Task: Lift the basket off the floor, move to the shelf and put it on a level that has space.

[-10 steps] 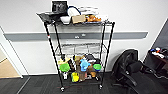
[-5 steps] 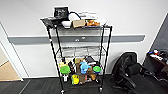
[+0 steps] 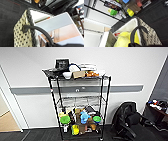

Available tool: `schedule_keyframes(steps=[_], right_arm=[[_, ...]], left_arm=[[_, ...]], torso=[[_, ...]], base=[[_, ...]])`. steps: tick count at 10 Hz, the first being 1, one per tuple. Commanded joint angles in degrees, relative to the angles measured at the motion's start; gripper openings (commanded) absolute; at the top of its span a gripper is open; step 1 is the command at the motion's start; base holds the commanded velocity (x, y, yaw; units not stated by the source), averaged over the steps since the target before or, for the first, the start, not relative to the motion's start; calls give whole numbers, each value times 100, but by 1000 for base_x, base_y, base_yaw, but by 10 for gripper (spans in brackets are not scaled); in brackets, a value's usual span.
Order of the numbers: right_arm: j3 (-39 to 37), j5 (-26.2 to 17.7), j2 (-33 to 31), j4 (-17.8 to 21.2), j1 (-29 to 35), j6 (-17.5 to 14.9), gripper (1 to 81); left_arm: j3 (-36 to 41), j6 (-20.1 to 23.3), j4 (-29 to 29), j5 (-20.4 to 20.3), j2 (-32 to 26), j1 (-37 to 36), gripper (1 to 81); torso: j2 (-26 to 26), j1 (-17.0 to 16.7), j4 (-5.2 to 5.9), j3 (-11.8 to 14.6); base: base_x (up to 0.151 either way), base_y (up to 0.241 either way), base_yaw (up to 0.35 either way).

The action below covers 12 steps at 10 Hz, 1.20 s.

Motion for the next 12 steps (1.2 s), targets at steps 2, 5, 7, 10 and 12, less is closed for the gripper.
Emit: schedule_keyframes(steps=[2,5,7,10,12], right_arm=[[455,-57,6,-27,755,69,10],[526,-57,6,-54,773,69,10],[526,-57,-3,-63,764,69,10],[587,-48,-38,-71,738,52,10],[894,101,-240,-71,694,17,10]], left_arm=[[519,8,-19,-172,-100,-713,10],[554,26,-19,-172,-117,-713,10],[589,34,-19,-172,-126,-721,10],[765,52,-19,-207,-187,-721,10],[993,61,-19,-374,-328,-713,10]], torso=[[-2,-6,0,37],[0,-4,0,44],[0,-6,0,46],[-2,-17,0,48],[-2,-15,0,48]], base=[[0,0,0],[0,0,0],[34,0,0],[81,0,0],[91,0,0]])
